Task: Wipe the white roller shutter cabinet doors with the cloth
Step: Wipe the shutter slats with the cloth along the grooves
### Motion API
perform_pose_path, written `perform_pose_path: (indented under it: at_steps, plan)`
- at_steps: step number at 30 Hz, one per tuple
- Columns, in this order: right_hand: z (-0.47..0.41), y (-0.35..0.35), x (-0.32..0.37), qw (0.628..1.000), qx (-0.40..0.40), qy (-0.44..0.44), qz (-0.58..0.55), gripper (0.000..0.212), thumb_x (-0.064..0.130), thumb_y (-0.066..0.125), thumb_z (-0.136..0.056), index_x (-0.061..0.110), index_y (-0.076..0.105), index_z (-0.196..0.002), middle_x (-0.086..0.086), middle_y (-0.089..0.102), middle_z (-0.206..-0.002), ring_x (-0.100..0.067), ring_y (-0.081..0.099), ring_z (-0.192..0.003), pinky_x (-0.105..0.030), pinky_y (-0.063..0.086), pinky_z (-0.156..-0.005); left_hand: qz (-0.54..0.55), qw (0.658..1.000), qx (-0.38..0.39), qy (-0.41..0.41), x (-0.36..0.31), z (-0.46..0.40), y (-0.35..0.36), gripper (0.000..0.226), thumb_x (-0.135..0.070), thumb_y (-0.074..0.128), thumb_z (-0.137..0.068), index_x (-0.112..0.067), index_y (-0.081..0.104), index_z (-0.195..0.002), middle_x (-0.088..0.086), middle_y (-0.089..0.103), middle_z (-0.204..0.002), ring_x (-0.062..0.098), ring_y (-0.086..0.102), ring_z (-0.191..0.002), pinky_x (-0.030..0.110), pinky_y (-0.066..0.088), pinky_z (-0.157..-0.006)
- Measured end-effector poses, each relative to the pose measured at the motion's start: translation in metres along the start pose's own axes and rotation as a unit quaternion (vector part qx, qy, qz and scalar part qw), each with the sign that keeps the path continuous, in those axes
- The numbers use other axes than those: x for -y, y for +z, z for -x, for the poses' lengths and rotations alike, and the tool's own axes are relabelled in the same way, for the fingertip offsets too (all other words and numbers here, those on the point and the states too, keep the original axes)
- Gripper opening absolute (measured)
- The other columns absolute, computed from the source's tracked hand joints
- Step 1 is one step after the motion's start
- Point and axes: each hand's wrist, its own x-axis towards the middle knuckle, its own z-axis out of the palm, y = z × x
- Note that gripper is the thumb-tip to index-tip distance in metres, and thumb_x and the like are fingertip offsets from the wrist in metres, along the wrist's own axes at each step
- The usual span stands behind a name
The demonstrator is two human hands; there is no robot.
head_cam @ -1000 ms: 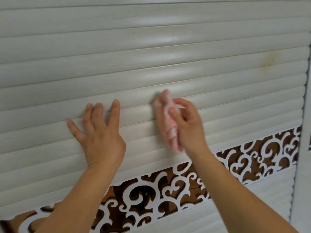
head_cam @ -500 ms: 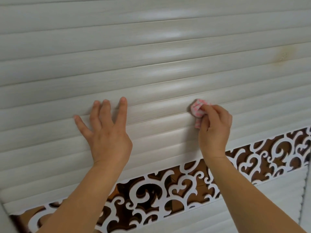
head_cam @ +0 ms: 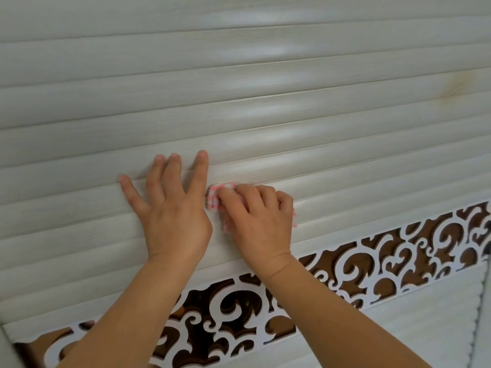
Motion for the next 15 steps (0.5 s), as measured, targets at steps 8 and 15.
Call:
perform_pose_path:
  at_steps: [8,15]
  plan:
    - [-0.007,-0.028,-0.074,0.987,0.050,0.138,0.063,0.024,0.019,0.077,-0.069,0.022,0.072,-0.092,-0.008,0.065,-0.086,-0.030,0.059,-0.075,-0.037,0.034,-0.071,0.002,1.000,0.011,0.001,-0.001,0.002,-0.001,0.091,0.016,0.058,-0.063,-0.021,0.035,-0.143,0.023,0.036,-0.137,0.035,0.018,-0.133,0.070,0.002,-0.103]
    - [-0.013,-0.023,-0.064,0.974,-0.005,0.210,0.090,0.004,0.015,0.072,-0.078,0.019,0.070,-0.079,-0.007,0.061,-0.081,-0.029,0.055,-0.072,-0.034,0.026,-0.071,0.010,1.000,0.014,-0.016,-0.006,0.002,0.000,0.092,0.015,0.059,-0.062,-0.021,0.034,-0.143,0.024,0.035,-0.138,0.037,0.017,-0.133,0.069,0.003,-0.104]
